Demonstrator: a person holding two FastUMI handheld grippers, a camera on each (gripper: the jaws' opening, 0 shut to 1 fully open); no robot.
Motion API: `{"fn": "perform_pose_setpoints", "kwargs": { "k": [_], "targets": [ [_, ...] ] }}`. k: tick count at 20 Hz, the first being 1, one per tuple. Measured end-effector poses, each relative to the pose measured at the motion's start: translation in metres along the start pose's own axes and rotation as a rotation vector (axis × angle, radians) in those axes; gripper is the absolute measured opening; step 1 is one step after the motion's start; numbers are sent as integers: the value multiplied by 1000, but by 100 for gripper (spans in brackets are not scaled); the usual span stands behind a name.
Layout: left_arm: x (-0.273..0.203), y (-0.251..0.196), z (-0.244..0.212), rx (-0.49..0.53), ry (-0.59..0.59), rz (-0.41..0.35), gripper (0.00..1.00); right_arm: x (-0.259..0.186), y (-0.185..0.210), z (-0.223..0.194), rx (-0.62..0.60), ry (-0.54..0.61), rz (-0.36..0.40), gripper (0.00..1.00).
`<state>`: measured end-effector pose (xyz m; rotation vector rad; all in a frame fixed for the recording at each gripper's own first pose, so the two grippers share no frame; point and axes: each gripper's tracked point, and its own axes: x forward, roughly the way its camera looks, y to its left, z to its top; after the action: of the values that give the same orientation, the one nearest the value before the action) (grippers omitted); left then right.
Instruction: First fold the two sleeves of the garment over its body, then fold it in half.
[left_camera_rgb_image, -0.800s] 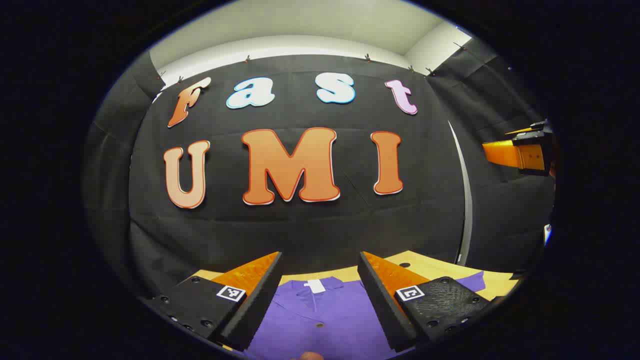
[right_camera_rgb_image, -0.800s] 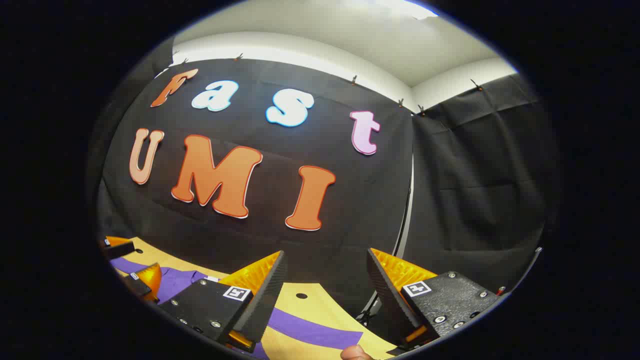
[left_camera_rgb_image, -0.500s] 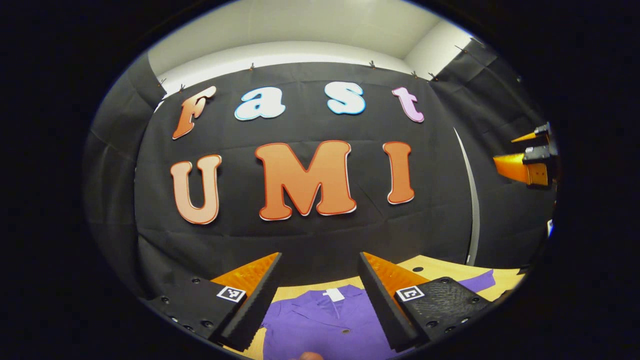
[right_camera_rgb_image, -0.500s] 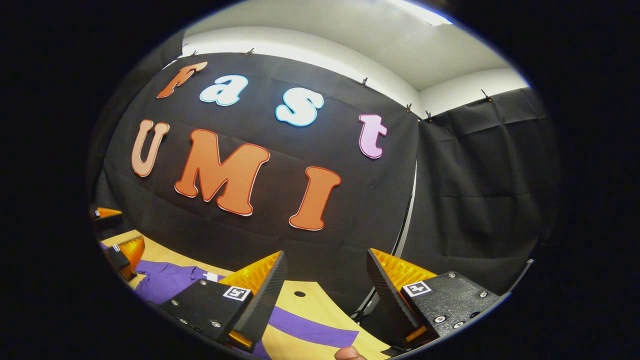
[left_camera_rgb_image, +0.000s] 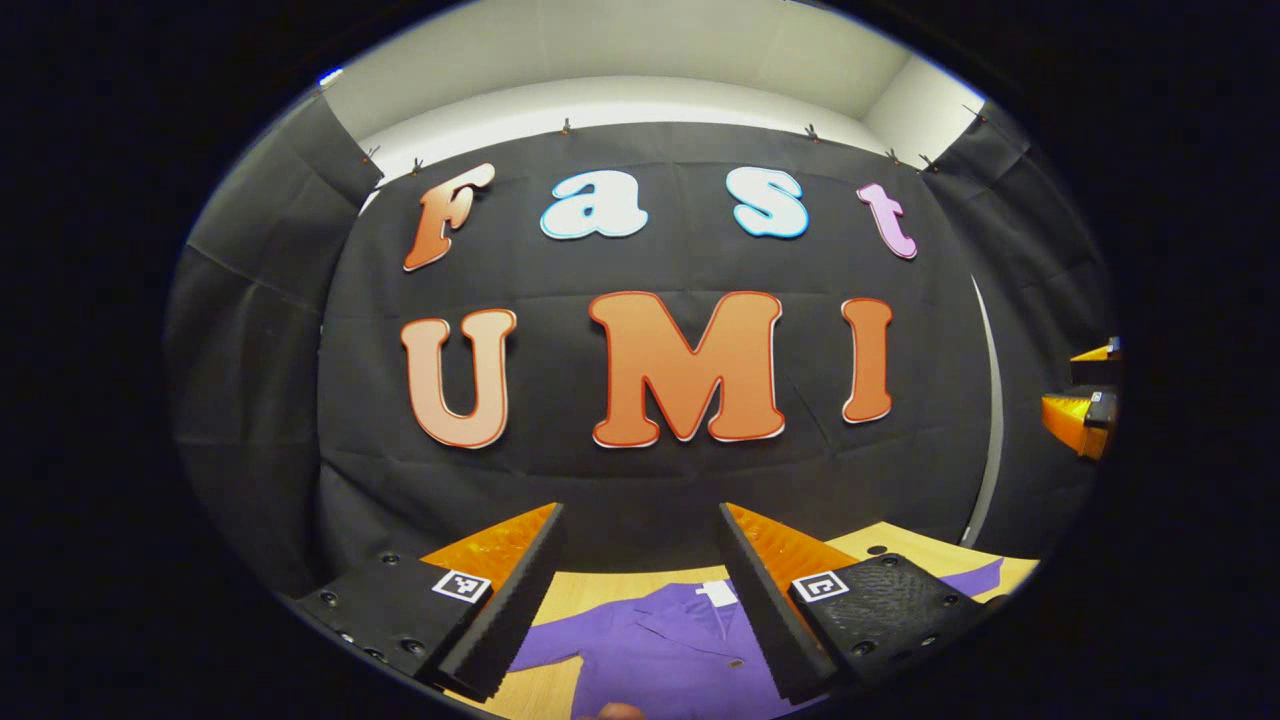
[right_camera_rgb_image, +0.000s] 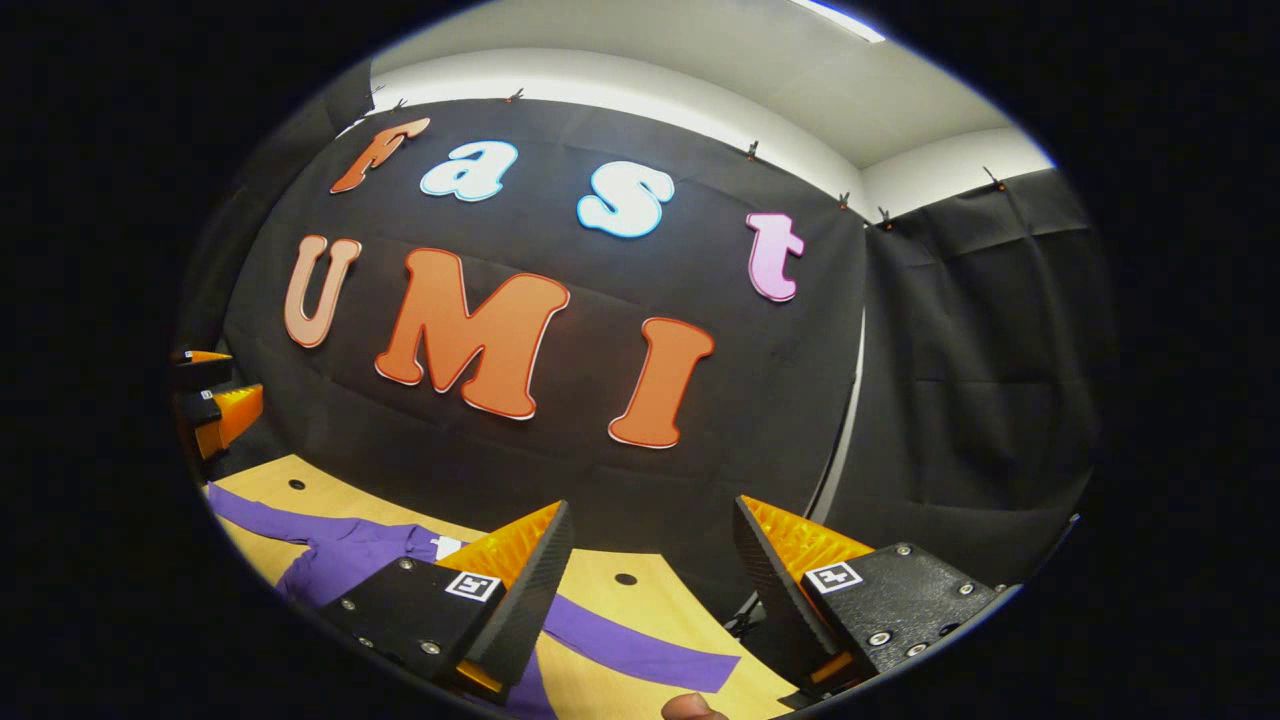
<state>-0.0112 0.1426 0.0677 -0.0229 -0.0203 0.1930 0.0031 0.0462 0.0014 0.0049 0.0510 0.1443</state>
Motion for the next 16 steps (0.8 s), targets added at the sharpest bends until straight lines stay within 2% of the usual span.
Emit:
{"fn": "perform_pose_setpoints", "kwargs": {
  "k": [2, 4, 7, 9, 14, 16],
  "targets": [
    [-2, 8, 10, -11, -7, 59, 93, 8, 11, -4, 30, 6, 57, 95],
    [-5, 7, 13, -41, -6, 80, 94, 15, 20, -13, 47, 27, 112, 95],
    [-2, 15, 23, -37, -37, 133, 94, 29, 20, -28, 53, 46, 155, 95],
    [3, 18, 27, -11, -57, 183, 94, 40, 15, -37, 57, 63, 162, 95],
    [4, -6, 19, 4, -59, 218, 94, 62, 7, -59, 78, 83, 205, 95],
    [4, -10, 12, 19, -37, 235, 94, 69, 0, -77, 85, 116, 197, 95]
  ]
}}
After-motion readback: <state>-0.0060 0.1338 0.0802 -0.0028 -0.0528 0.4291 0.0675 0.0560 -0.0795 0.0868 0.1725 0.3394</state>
